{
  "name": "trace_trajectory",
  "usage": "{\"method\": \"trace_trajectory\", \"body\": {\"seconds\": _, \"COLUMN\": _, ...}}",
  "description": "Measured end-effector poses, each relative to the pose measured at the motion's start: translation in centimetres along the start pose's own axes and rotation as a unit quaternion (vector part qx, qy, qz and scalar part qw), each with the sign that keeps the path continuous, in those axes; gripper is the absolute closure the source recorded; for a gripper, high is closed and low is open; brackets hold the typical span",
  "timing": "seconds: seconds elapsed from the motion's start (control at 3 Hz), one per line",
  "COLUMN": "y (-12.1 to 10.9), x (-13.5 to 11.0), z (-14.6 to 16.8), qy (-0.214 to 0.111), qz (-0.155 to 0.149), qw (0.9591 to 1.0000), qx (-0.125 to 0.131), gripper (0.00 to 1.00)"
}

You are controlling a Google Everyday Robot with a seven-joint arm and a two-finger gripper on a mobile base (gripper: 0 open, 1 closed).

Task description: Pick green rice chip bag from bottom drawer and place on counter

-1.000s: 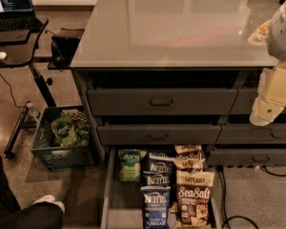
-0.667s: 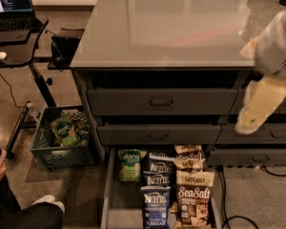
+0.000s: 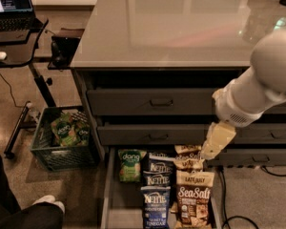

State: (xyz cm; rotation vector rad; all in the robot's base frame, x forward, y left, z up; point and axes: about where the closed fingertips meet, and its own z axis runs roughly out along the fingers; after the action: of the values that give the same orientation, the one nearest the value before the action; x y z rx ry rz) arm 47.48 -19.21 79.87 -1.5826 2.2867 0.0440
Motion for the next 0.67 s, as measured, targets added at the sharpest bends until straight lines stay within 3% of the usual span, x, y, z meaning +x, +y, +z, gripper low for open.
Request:
{"method": "trace_trajectory", "body": {"seconds": 0.33, "y": -1.59, "x": -0.06, "z": 2.43, "qy": -0.011, "qz": -0.005, "qw": 0.9999, "qx": 0.01, "gripper": 0.0}}
{"method": "trace_trajectory", "body": {"seconds": 0.67, "y": -1.57, "x": -0.05, "z": 2.49, "qy": -0.011, "qz": -0.005, "qw": 0.9999, "qx": 0.01, "gripper": 0.0}}
